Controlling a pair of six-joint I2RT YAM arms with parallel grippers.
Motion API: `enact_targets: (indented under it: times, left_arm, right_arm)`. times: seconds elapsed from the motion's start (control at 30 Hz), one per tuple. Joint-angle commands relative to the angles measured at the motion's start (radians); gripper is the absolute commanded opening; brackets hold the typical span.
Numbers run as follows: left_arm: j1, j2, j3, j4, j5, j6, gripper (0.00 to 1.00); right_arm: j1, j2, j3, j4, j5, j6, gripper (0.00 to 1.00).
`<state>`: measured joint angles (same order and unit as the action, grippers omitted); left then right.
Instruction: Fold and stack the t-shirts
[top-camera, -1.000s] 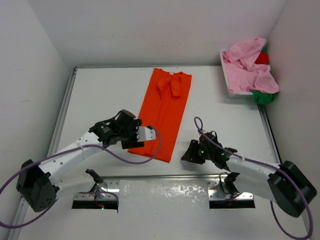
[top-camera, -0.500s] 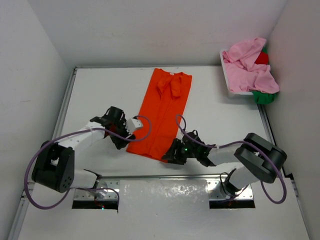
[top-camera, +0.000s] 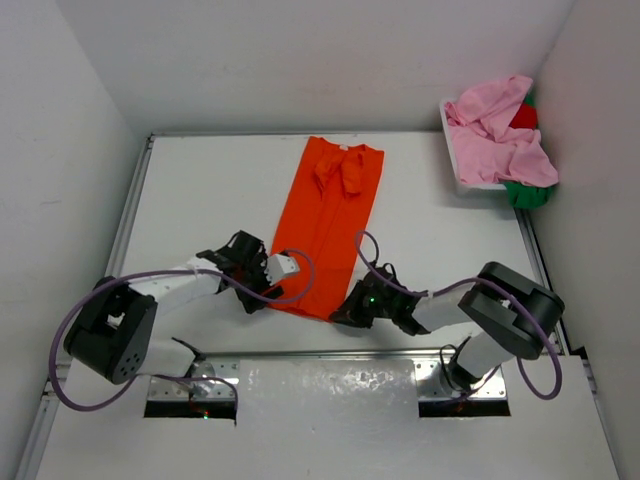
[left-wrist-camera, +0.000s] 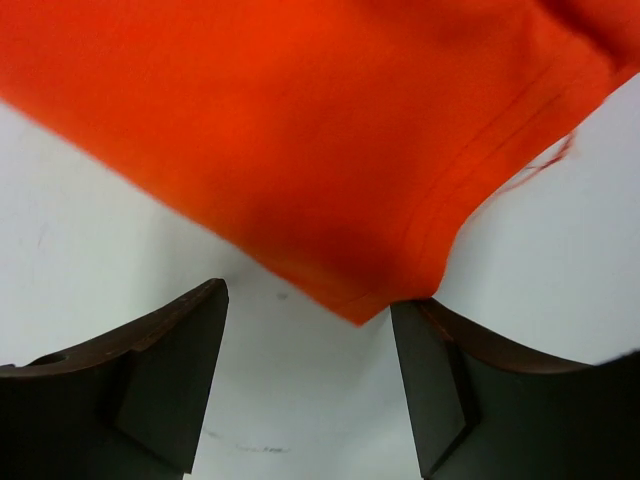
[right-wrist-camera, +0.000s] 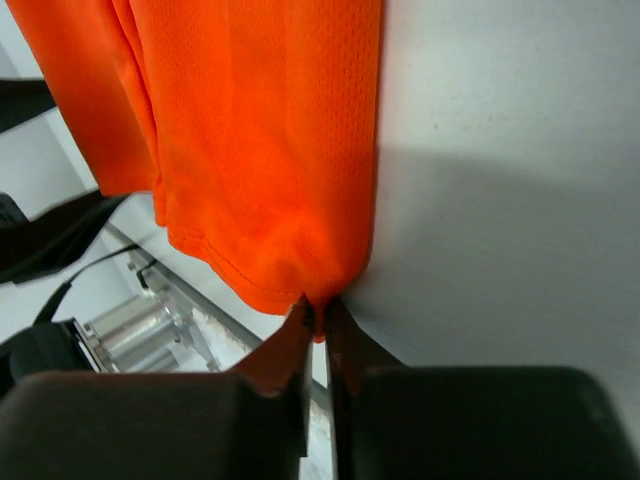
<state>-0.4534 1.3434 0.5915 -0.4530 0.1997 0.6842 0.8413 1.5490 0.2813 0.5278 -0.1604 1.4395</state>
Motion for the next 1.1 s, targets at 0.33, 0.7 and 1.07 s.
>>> enact_targets:
  times: [0.33, 0.7, 1.07]
  left_arm:
    - [-0.039, -0.105, 0.045, -0.075, -0.022, 0.035, 0.67]
    - [-0.275, -0.158, 0.148, -0.191, -0.068, 0.238, 0.68]
    - [-0.530, -0.069, 0.002, 0.020, -0.155, 0.549, 0.68]
  right_arm:
    - [-0.018, -0.153, -0.186, -0.138, 0.211, 0.010, 0.00]
    - [-0.197, -0.658, -0.330, -0.581, 0.116, -0.241, 0.00]
    - [-0.257, -0.578, -0.047, -0.870, -0.011, -0.659, 0.47]
